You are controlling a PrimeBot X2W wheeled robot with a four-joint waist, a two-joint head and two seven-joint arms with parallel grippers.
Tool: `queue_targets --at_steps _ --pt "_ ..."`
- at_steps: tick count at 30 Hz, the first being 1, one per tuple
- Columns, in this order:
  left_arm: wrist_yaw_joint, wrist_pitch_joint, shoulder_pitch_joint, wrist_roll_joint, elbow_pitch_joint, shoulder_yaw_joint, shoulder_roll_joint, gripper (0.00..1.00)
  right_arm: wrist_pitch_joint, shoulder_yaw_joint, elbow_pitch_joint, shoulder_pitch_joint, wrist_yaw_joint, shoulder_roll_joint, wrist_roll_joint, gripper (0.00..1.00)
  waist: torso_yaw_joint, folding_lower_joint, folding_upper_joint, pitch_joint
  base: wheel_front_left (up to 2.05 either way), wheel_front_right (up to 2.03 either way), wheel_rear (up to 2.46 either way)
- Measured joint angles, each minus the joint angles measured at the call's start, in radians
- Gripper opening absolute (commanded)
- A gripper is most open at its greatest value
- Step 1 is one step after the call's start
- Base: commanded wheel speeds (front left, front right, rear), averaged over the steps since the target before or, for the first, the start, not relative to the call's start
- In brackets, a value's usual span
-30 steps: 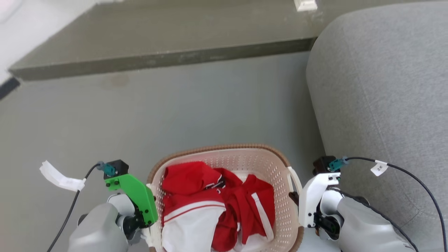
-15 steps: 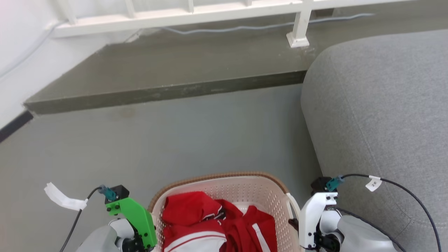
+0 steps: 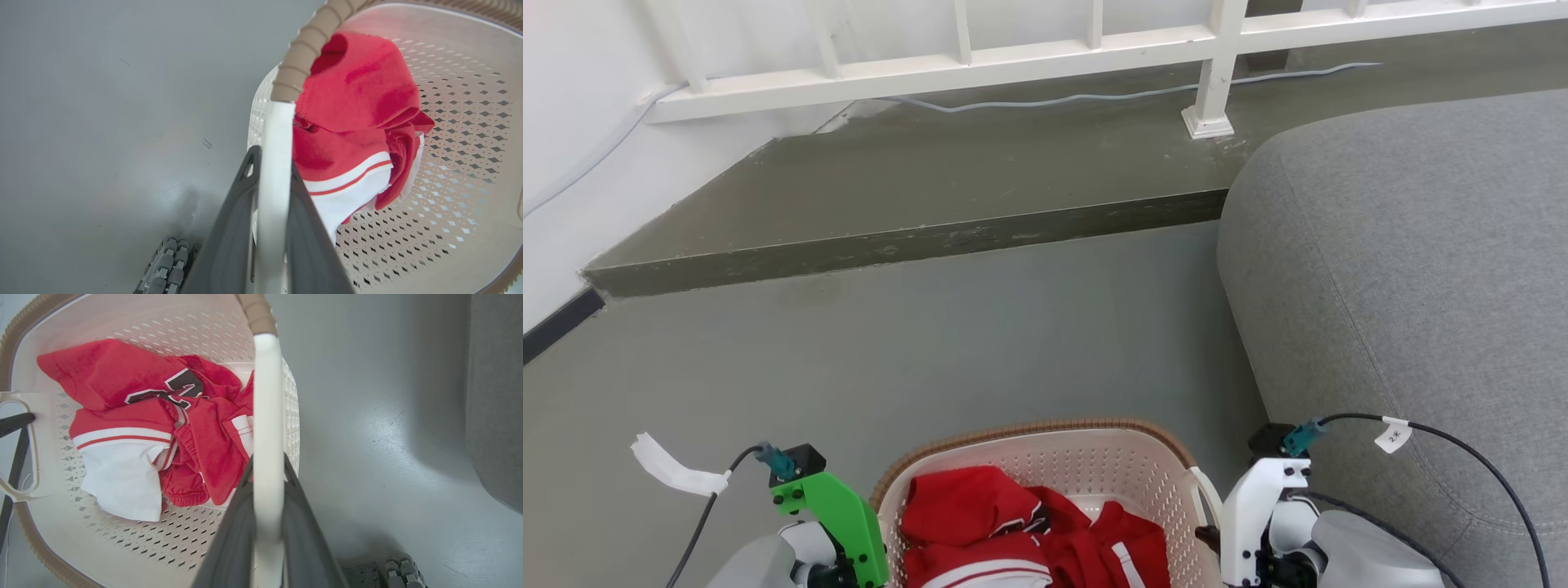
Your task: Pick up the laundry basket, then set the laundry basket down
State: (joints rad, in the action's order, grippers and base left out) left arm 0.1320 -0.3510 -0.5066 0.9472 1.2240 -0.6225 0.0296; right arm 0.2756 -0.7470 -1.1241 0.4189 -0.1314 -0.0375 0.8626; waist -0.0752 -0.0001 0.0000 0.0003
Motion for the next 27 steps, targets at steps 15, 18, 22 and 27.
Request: queue_targets --at_steps 15,18,22,27 --pt "0.000 -0.006 0.003 0.017 0.001 -0.003 0.001 0.00 0.011 -0.017 0.000 0.000 0.000 -0.002 0.015 0.00 -0.001 0.0000 0.0000 0.002 0.00 0.00 0.00" --pt "0.000 -0.006 0.003 0.017 0.001 -0.004 0.002 0.00 0.011 -0.020 0.000 0.000 0.000 -0.002 0.020 0.00 -0.001 0.0000 0.0000 0.003 0.00 0.00 0.00" --pt "0.000 -0.006 0.003 0.018 0.001 -0.004 0.003 0.00 0.011 -0.024 0.000 0.000 0.000 -0.002 0.030 0.00 -0.002 0.0000 0.0000 0.004 0.00 0.00 0.00" --pt "0.000 -0.006 0.004 0.018 0.001 -0.005 0.003 0.00 0.011 -0.030 0.000 0.000 0.001 -0.002 0.036 0.00 -0.002 0.0000 0.0000 0.006 0.00 0.00 0.00"
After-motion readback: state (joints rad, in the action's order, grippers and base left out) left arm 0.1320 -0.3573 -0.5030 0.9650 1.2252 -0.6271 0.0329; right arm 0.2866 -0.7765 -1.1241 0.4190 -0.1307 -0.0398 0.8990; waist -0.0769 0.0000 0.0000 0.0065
